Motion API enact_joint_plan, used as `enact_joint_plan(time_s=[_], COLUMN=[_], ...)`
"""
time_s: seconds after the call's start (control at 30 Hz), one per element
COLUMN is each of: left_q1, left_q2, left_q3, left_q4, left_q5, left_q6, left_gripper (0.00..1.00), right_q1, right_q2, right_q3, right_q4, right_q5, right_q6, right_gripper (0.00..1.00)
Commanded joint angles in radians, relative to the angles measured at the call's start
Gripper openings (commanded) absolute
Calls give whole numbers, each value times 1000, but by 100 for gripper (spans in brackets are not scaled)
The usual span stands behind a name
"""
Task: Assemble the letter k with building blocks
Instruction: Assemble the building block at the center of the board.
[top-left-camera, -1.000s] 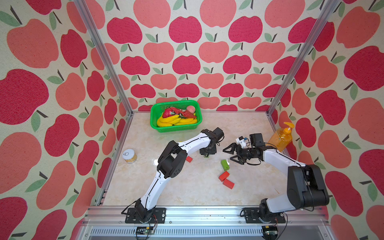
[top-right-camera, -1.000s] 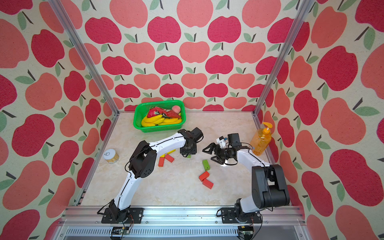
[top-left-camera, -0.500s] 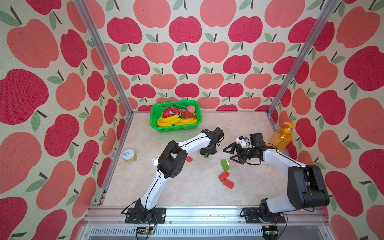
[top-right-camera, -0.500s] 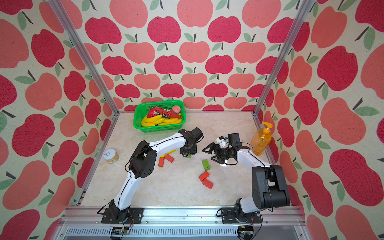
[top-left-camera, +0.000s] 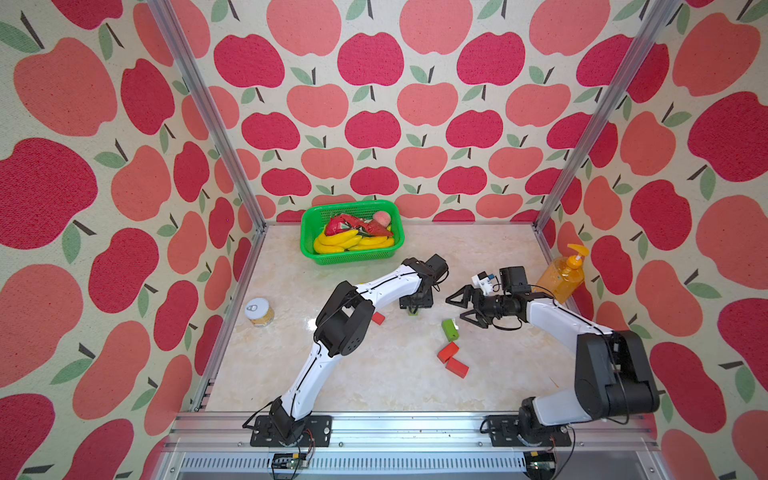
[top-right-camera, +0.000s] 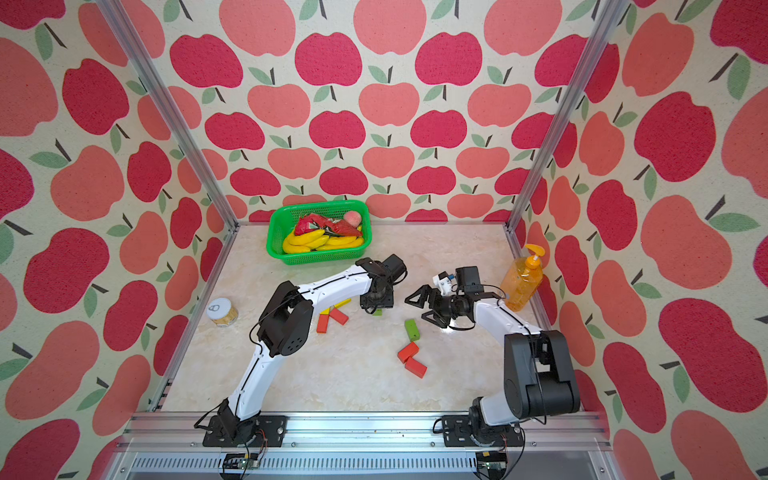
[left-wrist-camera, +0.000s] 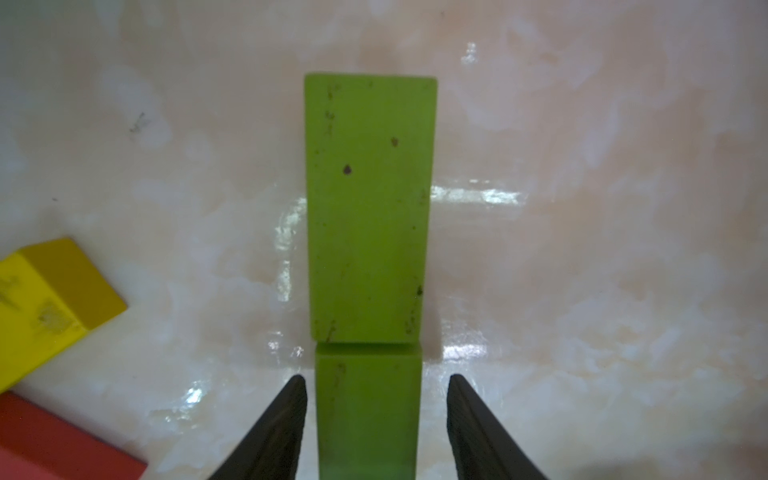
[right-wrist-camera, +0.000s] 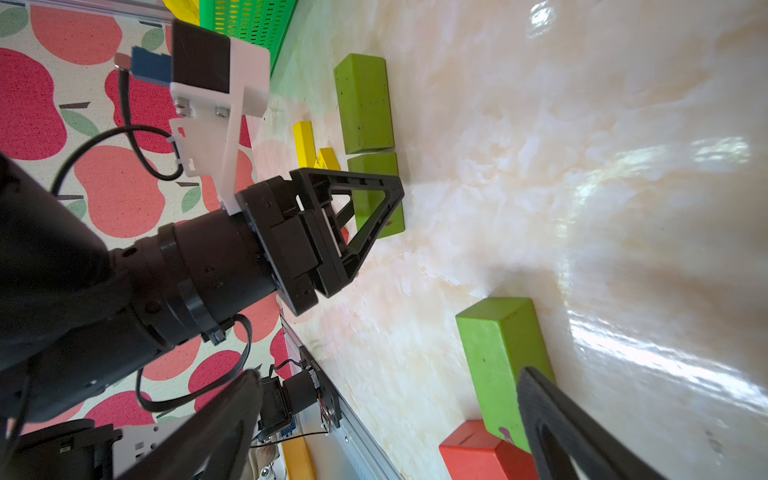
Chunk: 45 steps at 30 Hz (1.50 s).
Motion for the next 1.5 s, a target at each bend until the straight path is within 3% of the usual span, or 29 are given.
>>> enact_joint_plan(time_s=[0.0,0.37,0.57,0.7,1.47], left_q1=[-6,-90,-136,-150,-123], left_q2=[-26,-188,-244,-241,-133], left_q3=[17,-106,-241,-310,-266], left_q4=[-25,-42,-27,48,108], left_q5=[-39,-181,-187,-142,-100], left_q6=[10,11,-55,-74,-80], left_gripper=[58,50,19,4,8], right_q1=[-1,-1,-1,-1,-2], right_q2=[-16,-16,-17,-14,-12], right_q3=[-5,-4,-7,-9,-11], right_q4=[4,3,9,15,23], right_q5=[-20,-13,-16,-19,-25], right_q6=[-12,-14,-12,-9,-3], right_gripper=[99,99,99,99,99])
